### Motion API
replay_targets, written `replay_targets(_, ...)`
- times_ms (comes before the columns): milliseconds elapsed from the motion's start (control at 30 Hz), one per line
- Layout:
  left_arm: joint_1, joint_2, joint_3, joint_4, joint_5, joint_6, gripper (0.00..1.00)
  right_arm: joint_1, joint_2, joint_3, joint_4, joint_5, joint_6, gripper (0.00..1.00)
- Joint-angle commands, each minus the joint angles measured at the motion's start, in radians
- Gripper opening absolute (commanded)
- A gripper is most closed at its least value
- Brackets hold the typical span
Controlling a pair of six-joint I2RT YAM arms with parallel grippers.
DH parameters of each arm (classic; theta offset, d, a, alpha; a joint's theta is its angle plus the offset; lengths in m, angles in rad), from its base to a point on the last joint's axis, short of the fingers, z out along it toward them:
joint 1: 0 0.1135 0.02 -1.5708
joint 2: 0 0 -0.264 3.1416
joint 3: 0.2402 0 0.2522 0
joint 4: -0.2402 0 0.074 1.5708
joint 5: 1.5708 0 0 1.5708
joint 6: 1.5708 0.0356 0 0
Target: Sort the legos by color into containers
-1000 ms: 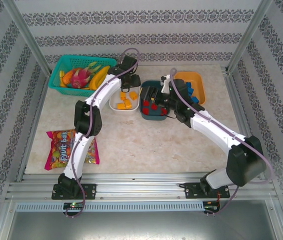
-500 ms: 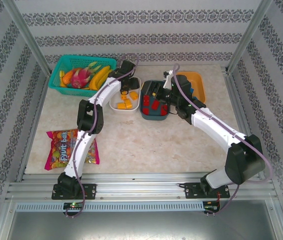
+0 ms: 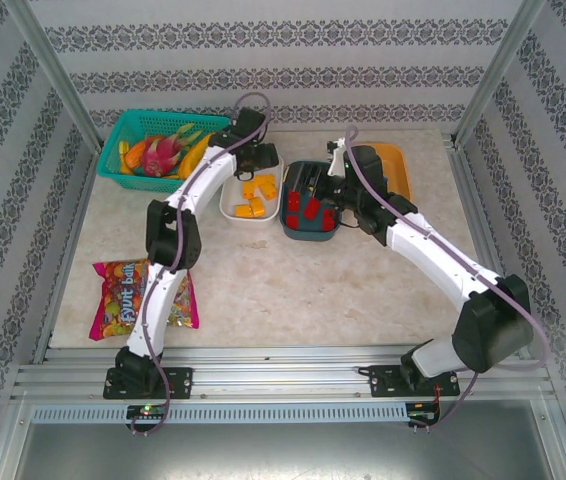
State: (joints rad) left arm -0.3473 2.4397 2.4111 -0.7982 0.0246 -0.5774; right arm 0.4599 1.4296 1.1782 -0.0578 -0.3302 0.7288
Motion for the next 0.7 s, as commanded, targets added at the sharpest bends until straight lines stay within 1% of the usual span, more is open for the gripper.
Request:
replay_targets(0,-0.009,-0.188,-0.078,-0.07,-0.042,-0.044,0.78,-0.007,-0.103,-0.024,-0.035,0.075,-0.086,0.79)
replay_targets(133,-0.014,-0.38,-0.278,-0.074,-0.039,-0.068,0.79,-0.025,-0.196,-0.083,-0.06,0.121,-0.14,0.79)
replay_targets(233,-0.016,-0.555,-0.49,-0.055,-0.018,-0.081,0.81,-0.045,-0.26,-0.106,-0.126,0.129,-0.184,0.8)
replay_targets(333,-0.015,-0.76,-0.741,-0.01,0.008,-0.081,0.87,-0.053,-0.321,-0.119,-0.213,0.141,-0.254,0.81)
replay_targets(367,-0.015,-0.831,-0.819,-0.001,0.017,-0.085,0.98,-0.054,-0.337,-0.123,-0.244,0.137,-0.275,0.82)
replay_targets(400,-0.016,-0.895,-0.899,0.01,0.038,-0.085,1.0,-0.056,-0.353,-0.123,-0.275,0.132,-0.294,0.83)
replay_targets(467,-0.015,-1.009,-1.02,0.022,0.08,-0.085,1.0,-0.058,-0.376,-0.126,-0.333,0.117,-0.326,0.85)
replay_targets(500,-0.015,-1.062,-1.078,0.028,0.102,-0.088,1.0,-0.059,-0.385,-0.124,-0.366,0.12,-0.335,0.88)
replay_targets(533,-0.015,-1.1,-1.116,0.029,0.116,-0.089,1.0,-0.062,-0.39,-0.123,-0.393,0.128,-0.333,0.97)
replay_targets(600,-0.016,-1.184,-1.176,0.035,0.141,-0.082,1.0,-0.081,-0.397,-0.121,-0.438,0.121,-0.311,0.98)
replay_targets(667,-0.015,-1.242,-1.206,0.035,0.134,-0.073,1.0,-0.102,-0.397,-0.121,-0.458,0.098,-0.291,0.98)
